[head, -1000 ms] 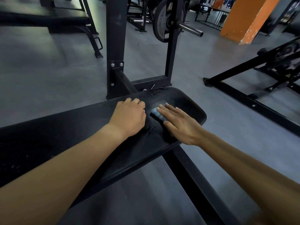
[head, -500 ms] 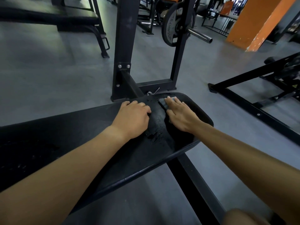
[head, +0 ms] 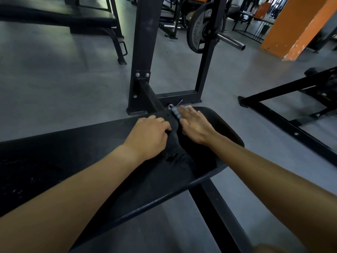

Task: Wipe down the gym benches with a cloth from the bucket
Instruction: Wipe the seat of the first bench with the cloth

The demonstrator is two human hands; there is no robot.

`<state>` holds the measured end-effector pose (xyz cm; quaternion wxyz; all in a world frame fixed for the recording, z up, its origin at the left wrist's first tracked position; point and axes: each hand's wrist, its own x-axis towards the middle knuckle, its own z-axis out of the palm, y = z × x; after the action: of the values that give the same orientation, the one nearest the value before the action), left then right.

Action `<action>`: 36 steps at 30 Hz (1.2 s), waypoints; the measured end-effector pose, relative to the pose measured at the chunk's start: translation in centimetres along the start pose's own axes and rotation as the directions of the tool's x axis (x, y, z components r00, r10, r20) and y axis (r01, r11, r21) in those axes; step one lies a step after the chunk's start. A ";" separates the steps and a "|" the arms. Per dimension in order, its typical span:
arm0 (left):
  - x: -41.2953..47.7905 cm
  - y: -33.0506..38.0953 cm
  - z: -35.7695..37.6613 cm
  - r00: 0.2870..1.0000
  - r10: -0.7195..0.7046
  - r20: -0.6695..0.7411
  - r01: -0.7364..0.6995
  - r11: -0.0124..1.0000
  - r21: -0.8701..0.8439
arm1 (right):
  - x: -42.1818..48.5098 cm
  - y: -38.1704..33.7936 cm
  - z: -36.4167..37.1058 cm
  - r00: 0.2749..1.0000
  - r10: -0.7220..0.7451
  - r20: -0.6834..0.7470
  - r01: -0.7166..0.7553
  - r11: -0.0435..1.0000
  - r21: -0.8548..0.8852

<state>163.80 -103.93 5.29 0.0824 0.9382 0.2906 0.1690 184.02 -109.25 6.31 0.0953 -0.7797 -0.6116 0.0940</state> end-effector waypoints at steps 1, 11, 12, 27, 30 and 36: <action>0.1 0.0 0.0 1.000 -0.004 -0.014 0.004 1.000 0.000 | -0.7 -0.3 0.0 0.998 -0.063 0.028 0.063 0.998 0.004; -0.5 0.6 0.2 1.000 -0.022 0.017 0.022 1.000 0.023 | 1.6 3.3 -0.7 0.991 0.105 -0.078 -0.112 0.989 -0.092; -0.5 0.6 0.2 1.000 -0.024 0.017 0.023 0.999 0.031 | 1.7 2.4 -0.3 0.989 0.113 -0.091 -0.120 0.990 -0.074; -0.1 4.9 0.9 0.997 0.019 0.072 -0.025 0.996 0.082 | -3.9 5.8 -1.4 0.965 0.228 -0.126 -0.231 0.973 -0.008; -0.2 5.8 1.3 0.994 0.054 0.098 -0.064 0.992 0.104 | -5.9 4.9 -0.5 0.983 0.158 -0.095 -0.162 0.986 -0.045; -0.3 6.4 1.1 0.991 0.035 0.132 -0.053 0.990 0.133 | -11.0 6.9 0.4 0.966 0.122 -0.228 -0.122 0.992 0.013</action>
<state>167.25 -109.46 5.84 0.0329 0.9568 0.2746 0.0896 187.80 -121.53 4.39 0.1588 -0.8215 -0.5476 0.0092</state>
